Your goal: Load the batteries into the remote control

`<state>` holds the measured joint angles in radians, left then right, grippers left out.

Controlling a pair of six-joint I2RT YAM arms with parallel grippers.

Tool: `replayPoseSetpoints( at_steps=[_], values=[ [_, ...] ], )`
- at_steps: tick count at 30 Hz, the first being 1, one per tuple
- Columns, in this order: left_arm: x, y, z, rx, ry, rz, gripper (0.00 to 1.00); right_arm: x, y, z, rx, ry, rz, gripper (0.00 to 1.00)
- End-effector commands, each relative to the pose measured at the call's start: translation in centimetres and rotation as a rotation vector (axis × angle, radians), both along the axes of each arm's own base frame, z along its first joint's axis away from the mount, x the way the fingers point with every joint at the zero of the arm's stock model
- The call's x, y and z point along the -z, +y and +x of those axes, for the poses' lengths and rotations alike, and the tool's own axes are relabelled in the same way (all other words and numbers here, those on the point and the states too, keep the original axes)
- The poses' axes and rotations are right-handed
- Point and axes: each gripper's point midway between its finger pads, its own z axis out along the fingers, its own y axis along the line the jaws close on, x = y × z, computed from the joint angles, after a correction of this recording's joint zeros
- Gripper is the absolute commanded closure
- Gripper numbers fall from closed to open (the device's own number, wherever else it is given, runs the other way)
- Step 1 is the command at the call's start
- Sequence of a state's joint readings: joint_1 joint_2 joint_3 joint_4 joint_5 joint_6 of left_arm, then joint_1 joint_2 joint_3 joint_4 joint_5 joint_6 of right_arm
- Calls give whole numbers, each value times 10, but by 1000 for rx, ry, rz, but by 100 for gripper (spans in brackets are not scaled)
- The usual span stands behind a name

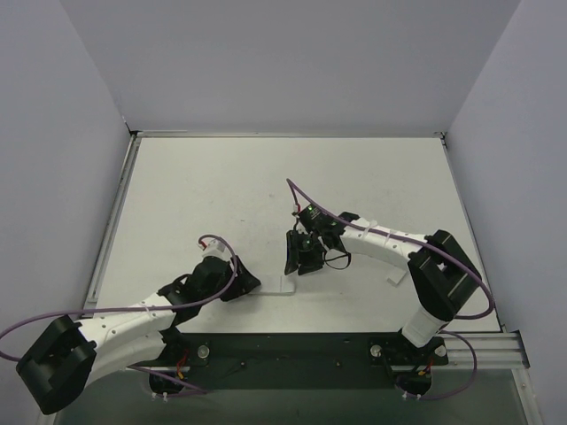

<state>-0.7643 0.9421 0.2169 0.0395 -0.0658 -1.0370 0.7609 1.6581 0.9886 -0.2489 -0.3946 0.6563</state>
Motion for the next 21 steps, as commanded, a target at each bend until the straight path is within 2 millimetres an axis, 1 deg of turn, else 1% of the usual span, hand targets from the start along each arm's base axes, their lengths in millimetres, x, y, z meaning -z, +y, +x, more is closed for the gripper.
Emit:
replayPoseSetpoints(
  at_steps=[1,4,7,11,13,17,21],
  values=[
    [3,-10,-16,40,38,-24,33,-6,-8,5,7,-75,-20,61],
    [0,-13,-18,45,31,-21,33,-3,-14,4,-6,-80,-38,61],
    [0,-6,-20,28,33,7,32,1,-17,4,-12,-88,-62,61],
    [-2,4,-19,3,19,41,27,7,-21,3,-22,-82,-81,63],
    [-4,5,-18,-1,10,46,26,10,-20,2,-27,-79,-80,64],
    [-9,4,-13,1,-10,60,26,7,-13,0,-44,-73,-49,68],
    [-9,2,-6,3,-19,93,26,11,-11,-1,-47,-57,-55,68]
  ],
)
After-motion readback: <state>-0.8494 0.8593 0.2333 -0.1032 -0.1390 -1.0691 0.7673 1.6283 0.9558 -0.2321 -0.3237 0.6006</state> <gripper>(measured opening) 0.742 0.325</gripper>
